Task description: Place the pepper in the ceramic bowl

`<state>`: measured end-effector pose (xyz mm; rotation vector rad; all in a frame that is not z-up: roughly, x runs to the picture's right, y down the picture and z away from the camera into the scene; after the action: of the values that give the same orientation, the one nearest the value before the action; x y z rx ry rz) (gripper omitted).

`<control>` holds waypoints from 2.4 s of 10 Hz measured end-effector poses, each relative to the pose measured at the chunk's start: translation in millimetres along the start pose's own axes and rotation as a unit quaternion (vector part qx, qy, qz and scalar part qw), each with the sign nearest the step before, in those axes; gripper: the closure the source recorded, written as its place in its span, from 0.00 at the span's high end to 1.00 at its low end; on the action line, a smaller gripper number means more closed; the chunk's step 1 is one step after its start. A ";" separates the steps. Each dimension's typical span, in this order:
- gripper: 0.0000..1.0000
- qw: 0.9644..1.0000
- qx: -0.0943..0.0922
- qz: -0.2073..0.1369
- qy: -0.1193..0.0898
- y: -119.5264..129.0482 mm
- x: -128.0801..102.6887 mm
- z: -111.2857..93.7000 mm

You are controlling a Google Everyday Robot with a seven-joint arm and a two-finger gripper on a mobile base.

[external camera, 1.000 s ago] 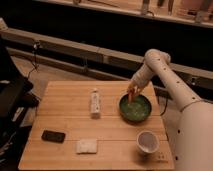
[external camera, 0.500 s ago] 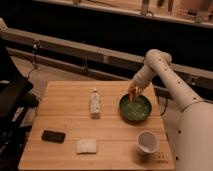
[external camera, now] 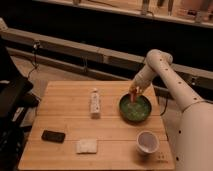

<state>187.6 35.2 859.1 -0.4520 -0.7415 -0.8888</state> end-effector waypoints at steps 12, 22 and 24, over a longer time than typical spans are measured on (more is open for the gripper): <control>0.02 1.000 -0.011 0.009 0.003 8.7 0.7 -2.4; 0.26 1.000 -0.021 0.014 0.008 15.7 1.5 -4.1; 0.26 1.000 -0.022 0.015 0.009 16.3 1.9 -4.8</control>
<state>203.6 40.3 856.4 -0.4915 -0.6981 -0.8811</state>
